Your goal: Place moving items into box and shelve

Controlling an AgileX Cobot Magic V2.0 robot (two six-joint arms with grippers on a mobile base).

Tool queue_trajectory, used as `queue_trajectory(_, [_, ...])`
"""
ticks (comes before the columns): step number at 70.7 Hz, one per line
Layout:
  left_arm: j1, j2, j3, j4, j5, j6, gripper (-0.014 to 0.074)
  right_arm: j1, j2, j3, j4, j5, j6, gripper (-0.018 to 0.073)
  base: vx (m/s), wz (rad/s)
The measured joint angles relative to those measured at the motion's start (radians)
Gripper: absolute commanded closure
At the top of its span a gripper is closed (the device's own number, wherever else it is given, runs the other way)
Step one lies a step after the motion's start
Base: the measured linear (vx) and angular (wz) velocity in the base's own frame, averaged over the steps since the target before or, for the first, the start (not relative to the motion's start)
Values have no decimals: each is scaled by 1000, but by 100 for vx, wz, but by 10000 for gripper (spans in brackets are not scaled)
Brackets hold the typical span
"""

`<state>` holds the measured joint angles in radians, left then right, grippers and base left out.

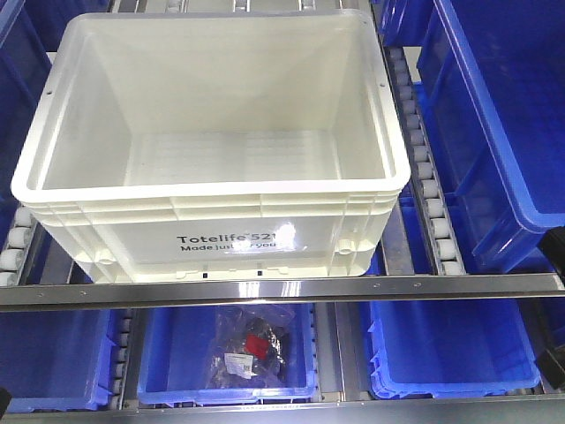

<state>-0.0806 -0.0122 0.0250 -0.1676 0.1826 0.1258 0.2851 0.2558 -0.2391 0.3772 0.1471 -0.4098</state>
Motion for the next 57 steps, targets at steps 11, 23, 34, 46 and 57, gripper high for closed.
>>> queue_trajectory(11, [0,0,0,0,1,0,624,0,0,0,0,0,0,575,0,0])
queue_trajectory(23, [0,0,0,0,2,0,624,0,0,0,0,0,0,575,0,0])
queue_trajectory(34, [0,0,0,0,2,0,622,0,0,0,-6,0,0,575,0,0])
queue_trajectory(46, [0,0,0,0,2,0,622,0,-4,20,-232,14,162,575,0,0])
queue_trajectory(57, [0,0,0,0,2,0,622,0,-99,186,-367,-30,383,575,0,0])
